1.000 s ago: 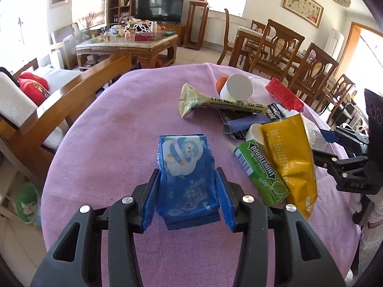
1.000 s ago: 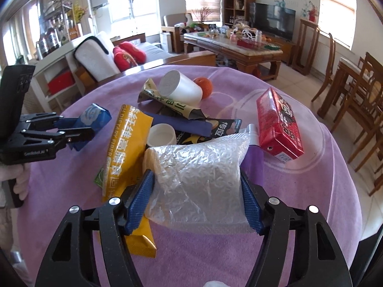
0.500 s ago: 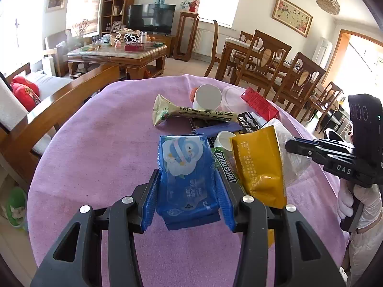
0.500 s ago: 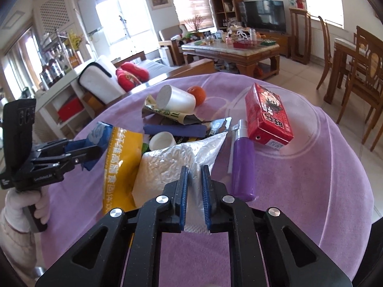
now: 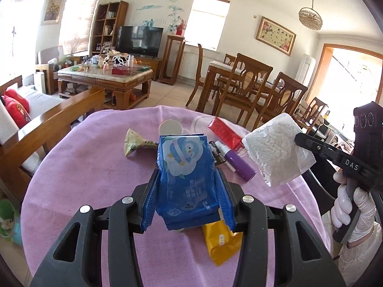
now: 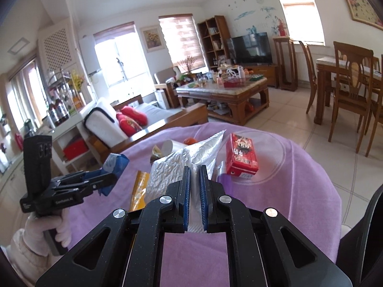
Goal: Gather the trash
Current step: 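Carry both items over the black bin and open both tools to drop them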
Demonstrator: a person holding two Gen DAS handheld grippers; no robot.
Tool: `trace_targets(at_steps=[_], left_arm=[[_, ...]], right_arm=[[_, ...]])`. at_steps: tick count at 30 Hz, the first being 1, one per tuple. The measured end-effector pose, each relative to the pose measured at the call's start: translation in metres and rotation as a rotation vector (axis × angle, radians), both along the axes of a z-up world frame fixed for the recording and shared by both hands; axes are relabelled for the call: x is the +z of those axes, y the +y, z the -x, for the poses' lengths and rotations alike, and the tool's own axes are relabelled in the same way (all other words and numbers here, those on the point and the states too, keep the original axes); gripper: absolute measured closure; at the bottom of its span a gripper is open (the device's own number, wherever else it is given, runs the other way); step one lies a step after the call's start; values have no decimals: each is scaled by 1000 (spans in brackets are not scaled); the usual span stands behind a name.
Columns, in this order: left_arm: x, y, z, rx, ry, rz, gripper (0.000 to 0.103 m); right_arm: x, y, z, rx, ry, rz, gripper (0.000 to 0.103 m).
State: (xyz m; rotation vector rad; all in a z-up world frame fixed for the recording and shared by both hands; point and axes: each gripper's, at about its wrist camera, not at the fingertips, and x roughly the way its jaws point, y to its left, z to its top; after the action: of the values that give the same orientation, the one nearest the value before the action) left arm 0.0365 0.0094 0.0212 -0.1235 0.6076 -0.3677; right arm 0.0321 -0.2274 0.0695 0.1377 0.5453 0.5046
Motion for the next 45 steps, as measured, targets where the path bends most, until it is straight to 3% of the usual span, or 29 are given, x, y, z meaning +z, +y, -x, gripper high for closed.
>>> trace_targets(at_steps=[7,15,29,37,45], left_arm=[[15,-58,1,-75,-53,27,58],[16,-155,3,-224,-61,26,58],[-3,-334,17,-498,-77,-41,58],[-21,-378,20,-543,-64,-91,58],[-37,-398,20,-561,-50,-135,58]], right_arm=[[11,-55,33,-117,-83,-8,94],[11,-155,71,-289,-134,-28,94],[-42,-336,139,-609,-109,-53,94],[-84,-391,156,-690,-76,-61,94],[-113,-404,152,-714,-42,-72,93]])
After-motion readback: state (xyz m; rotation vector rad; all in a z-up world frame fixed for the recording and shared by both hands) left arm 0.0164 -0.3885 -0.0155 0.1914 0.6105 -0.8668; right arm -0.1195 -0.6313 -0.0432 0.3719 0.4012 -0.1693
